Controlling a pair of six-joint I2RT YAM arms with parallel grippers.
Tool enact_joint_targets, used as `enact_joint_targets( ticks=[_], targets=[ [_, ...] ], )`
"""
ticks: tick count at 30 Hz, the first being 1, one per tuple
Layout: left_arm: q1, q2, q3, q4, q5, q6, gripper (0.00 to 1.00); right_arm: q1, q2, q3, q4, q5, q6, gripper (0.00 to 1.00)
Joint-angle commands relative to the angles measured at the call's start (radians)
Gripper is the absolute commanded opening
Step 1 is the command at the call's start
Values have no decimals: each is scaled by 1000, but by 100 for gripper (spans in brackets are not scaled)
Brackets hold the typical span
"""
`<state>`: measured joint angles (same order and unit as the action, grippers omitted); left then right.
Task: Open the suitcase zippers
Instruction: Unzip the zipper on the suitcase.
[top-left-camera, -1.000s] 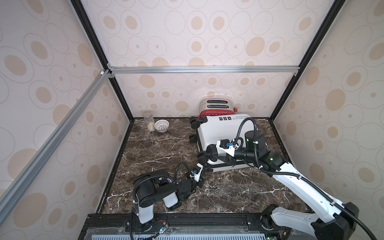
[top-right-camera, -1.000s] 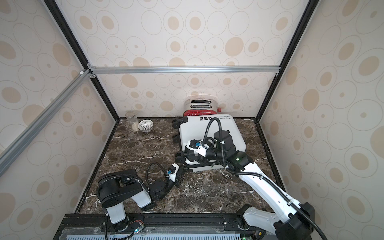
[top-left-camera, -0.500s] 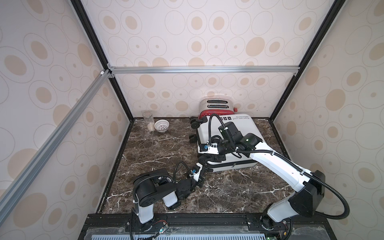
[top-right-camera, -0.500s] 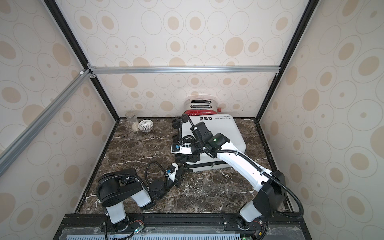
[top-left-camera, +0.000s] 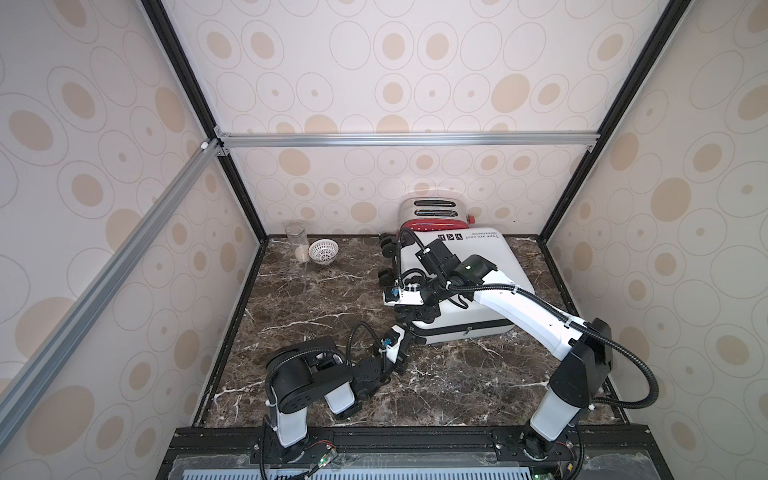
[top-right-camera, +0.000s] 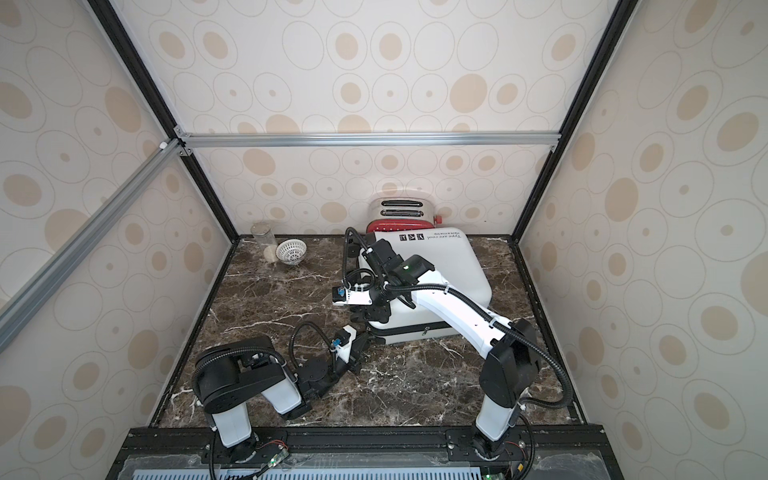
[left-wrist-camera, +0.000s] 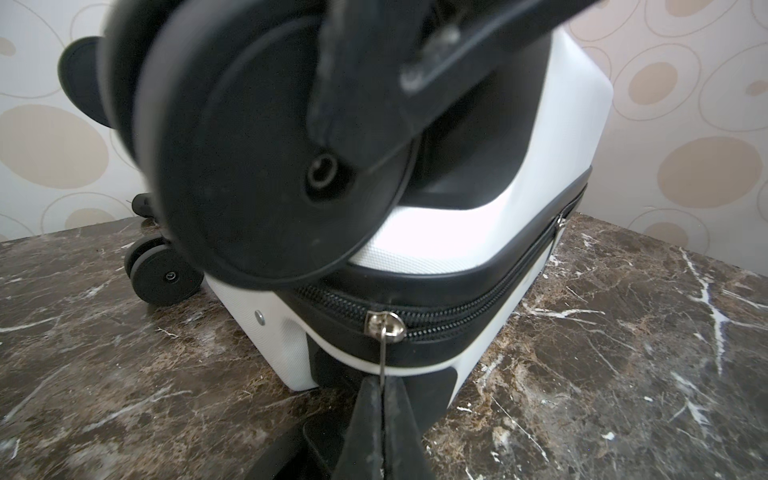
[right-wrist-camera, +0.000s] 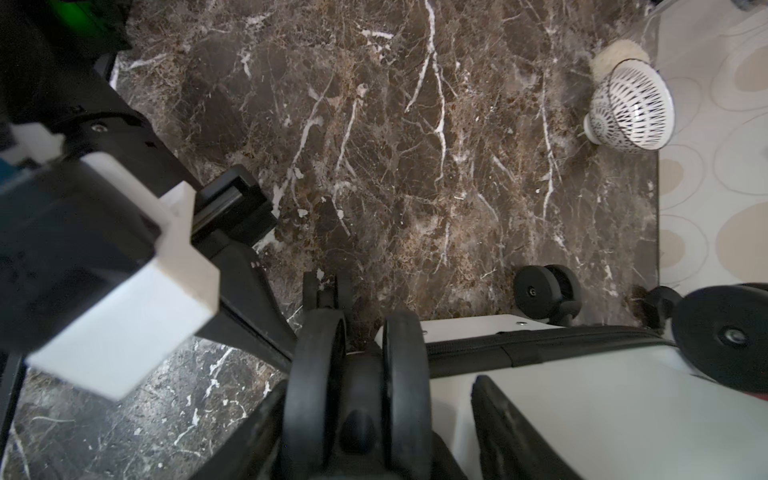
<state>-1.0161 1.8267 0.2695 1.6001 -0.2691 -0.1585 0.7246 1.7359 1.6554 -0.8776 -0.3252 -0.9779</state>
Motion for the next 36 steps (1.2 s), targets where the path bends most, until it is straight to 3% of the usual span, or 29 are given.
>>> enact_joint_targets(
  ticks=[1,5,10,14,18,23,28,32,36],
  targets=[
    [6,-18,-5,241,13,3,0,4,39,50,-136,-26,-37,66],
    [11,-23,-12,241,11,-2,0,4,77,110,-221,-40,-45,54],
    [30,-39,-27,241,26,-15,0,3,49,113,-253,-57,-79,25],
    [62,-60,-41,241,55,-27,0,-5,-24,63,-240,-118,-123,17],
    [89,-70,-41,239,85,-32,0,-8,-86,14,-241,-196,-148,12],
    [116,-100,-60,219,87,-34,0,-21,-122,-28,-293,-184,-155,10],
    [166,-160,-58,107,113,-18,0,-21,-221,-128,-292,-233,-174,7],
    [242,-189,-13,-22,171,-19,0,-24,-342,-219,-258,-241,-148,4],
    [341,-183,6,-25,255,-63,0,-38,-453,-283,-239,-262,-131,3]
  ],
)
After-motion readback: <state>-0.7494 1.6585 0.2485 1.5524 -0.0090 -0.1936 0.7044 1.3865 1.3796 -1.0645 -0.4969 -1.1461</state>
